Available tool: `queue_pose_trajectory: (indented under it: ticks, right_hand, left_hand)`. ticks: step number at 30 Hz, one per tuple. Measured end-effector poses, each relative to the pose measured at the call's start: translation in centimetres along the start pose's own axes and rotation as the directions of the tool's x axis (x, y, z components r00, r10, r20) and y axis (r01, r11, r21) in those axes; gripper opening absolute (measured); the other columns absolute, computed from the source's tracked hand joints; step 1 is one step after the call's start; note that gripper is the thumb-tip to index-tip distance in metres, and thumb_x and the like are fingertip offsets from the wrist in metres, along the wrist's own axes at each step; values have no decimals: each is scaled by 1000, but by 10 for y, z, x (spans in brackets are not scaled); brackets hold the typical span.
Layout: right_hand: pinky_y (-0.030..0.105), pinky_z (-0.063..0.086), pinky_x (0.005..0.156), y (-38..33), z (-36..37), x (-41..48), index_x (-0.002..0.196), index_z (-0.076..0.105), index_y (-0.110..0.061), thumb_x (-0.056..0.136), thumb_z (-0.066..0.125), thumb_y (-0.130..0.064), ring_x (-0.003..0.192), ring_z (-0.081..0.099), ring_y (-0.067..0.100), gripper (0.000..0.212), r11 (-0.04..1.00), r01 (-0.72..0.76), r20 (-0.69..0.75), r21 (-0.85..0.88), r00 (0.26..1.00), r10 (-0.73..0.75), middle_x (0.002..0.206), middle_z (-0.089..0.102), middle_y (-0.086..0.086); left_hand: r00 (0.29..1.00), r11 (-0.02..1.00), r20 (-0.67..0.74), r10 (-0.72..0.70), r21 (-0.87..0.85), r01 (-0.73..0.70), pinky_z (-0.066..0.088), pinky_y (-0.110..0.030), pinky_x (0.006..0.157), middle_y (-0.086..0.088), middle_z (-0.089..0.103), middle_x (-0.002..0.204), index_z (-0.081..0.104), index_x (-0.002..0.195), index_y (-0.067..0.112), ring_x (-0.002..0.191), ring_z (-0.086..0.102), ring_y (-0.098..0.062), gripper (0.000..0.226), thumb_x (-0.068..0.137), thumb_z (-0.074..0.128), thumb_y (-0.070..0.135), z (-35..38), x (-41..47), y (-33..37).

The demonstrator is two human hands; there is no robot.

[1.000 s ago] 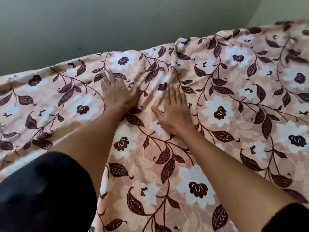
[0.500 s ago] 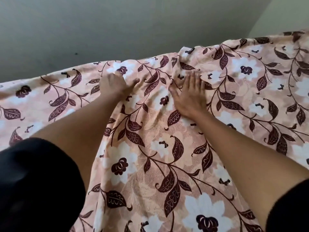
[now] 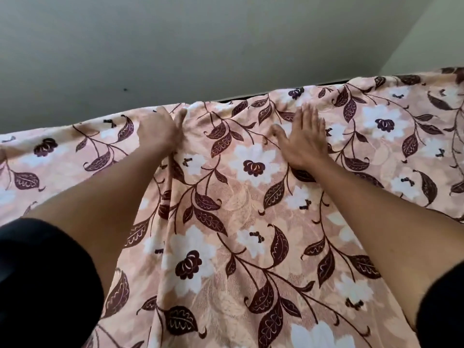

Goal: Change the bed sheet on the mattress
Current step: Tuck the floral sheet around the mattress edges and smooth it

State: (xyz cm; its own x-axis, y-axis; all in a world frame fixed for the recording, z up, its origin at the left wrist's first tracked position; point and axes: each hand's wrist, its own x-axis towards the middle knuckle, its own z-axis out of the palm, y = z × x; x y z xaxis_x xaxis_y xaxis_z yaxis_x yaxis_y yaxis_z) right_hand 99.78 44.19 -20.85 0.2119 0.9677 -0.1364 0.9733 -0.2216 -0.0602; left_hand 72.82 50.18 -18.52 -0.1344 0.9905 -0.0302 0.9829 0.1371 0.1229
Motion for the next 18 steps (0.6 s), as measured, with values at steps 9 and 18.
queue_pose_trajectory:
  ticks: [9,18]
  right_hand:
    - [44,-9,114,-94,9,14,150,-5,-17,95,6,-59,143,-12,29,70,945,324,-32,-44,945,-326,157,-10,9]
    - [47,-9,114,-49,15,0,150,-5,-17,88,7,-71,144,-10,28,83,996,84,-139,-21,987,-86,157,-10,11]
  left_hand:
    - [981,977,-25,192,106,-188,40,-49,80,-36,49,112,46,116,-2,103,50,-51,31,100,28,17,25,15,-1]
    - [997,993,53,50,-109,-44,36,-42,94,-30,50,126,48,118,-6,117,47,-42,46,102,23,29,20,22,-9]
